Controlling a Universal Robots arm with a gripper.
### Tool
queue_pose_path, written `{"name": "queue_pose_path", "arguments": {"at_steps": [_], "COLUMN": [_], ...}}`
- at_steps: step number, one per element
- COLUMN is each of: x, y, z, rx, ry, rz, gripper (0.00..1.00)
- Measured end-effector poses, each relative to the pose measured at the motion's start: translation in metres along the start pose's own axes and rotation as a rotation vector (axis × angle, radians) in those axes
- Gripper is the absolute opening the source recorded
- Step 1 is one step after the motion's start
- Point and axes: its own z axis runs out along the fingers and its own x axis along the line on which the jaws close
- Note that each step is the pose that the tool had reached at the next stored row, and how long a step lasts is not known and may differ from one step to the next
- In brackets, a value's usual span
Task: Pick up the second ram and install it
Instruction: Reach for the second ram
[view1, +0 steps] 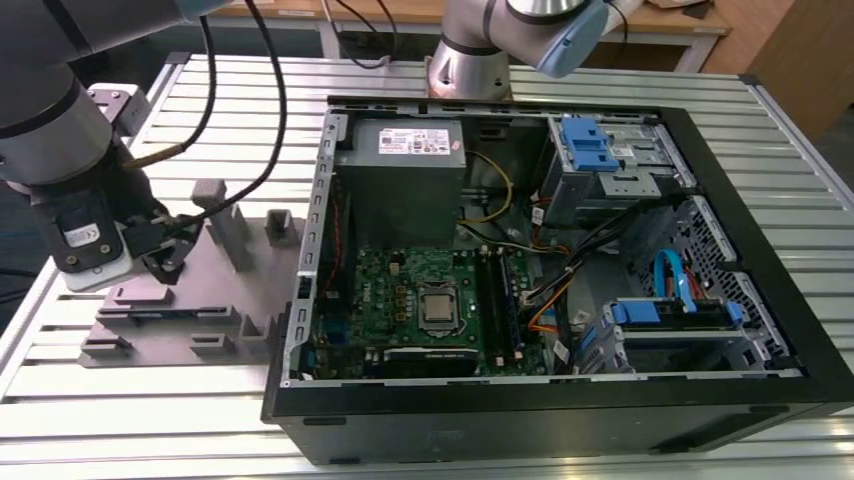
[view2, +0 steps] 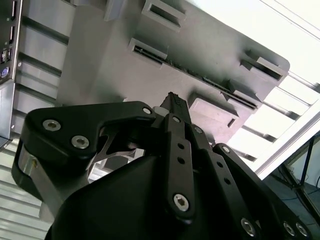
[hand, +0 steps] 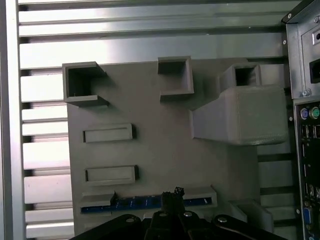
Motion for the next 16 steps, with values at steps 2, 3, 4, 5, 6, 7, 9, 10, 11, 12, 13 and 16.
{"name": "queue_pose_path", "arguments": {"at_steps": [2,3,4,5,6,7,9,10,11,12,13,16], "x": [0.0001,0.0001,0.0002,0.0003,0.0003,0.0004,0.0005,0.0005,0.0005,0.0006,0.0006,0.0007], "y": [-0.0011,-0.0016,-0.0022,-0.0026,-0.0031,-0.0035,-0.0044,-0.0048,-0.0053,-0.0057,-0.0061,-0.0072], "z": [0.0032,0.0048,0.0067,0.0084,0.0101,0.0119,0.0154,0.0171,0.0189,0.0207,0.0224,0.0276], "rx": [-0.0001,-0.0001,-0.0002,-0.0002,0.0,0.0,-0.0001,-0.0001,-0.0001,-0.0001,-0.0001,-0.0001], "ry": [-0.0001,-0.0001,-0.0002,-0.0002,0.0,0.0,-0.0001,-0.0001,0.0,-0.0001,0.0,0.0], "rz": [0.0,0.0,0.0,0.0,0.0,0.0,0.0,0.0,0.0,0.0,0.0,0.0], "gripper": [0.07,0.07,0.07,0.07,0.07,0.07,0.07,0.07,0.07,0.07,0.07,0.07]}}
